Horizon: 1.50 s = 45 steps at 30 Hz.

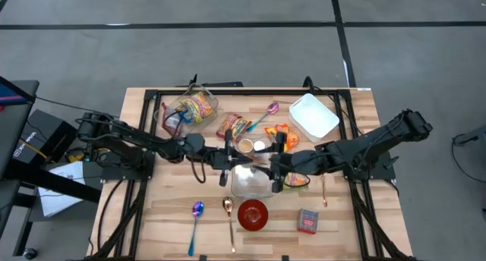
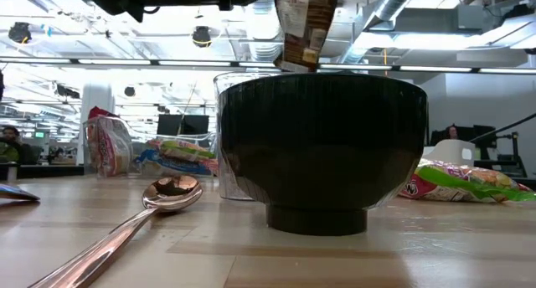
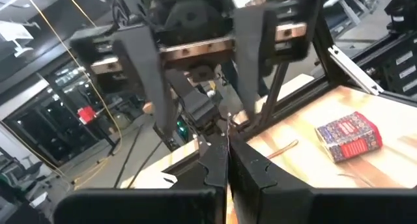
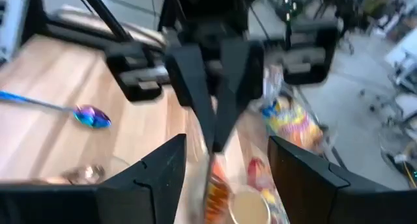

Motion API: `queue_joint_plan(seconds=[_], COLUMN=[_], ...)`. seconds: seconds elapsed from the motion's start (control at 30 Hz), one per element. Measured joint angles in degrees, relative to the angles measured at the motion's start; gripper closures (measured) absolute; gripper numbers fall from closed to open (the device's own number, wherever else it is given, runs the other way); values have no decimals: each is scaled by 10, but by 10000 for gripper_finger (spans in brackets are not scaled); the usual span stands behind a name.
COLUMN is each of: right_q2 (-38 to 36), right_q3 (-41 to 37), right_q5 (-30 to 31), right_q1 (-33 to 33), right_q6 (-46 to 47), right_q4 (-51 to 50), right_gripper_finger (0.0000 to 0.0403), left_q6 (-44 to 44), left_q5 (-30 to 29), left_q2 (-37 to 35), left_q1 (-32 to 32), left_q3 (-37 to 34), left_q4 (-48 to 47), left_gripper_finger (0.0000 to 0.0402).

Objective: Pick & Place Food Item
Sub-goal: Put the orange spice pack into the bottom transparent bin

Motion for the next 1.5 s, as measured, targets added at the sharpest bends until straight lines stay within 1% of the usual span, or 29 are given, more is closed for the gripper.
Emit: queue_joint_plan(seconds=[0.17, 0.5, 0.7, 0.93, 1.07, 1.17, 1.27, 1.37, 1.4, 1.5], right_q2=[-4, -4, -4, -4, -4, -4, -4, -4, -4, -4], right_q3=[0, 0, 0, 0, 0, 0, 0, 0, 0, 0], right_q5=[-1, -3, -16, -18, -18, -18, -18, -19, -19, -19], right_q1=[2, 1, 1, 1, 1, 1, 1, 1, 1, 1], right_q6=[29, 49, 51, 51, 51, 51, 51, 50, 48, 50], right_q4=[-15, -28, -34, -38, -40, -44, -45, -53, -56, -60], right_gripper_finger=[194, 197, 213, 243, 264, 291, 331, 384, 393, 397], left_q6=[1, 1, 1, 1, 1, 1, -1, -2, -4, -17], left_q5=[-4, -7, -7, -6, -6, -6, 0, 4, 4, 4], left_q2=[0, 0, -1, -1, -1, -1, -1, -1, -1, -1], left_q1=[0, -3, -3, -3, -3, -3, -3, -3, -3, -3], left_q3=[3, 3, 3, 3, 3, 3, 3, 3, 3, 3], left_q4=[-10, -1, 6, 12, 12, 12, 11, 12, 13, 21], left_gripper_finger=[401, 401, 401, 401, 401, 401, 401, 401, 401, 399])
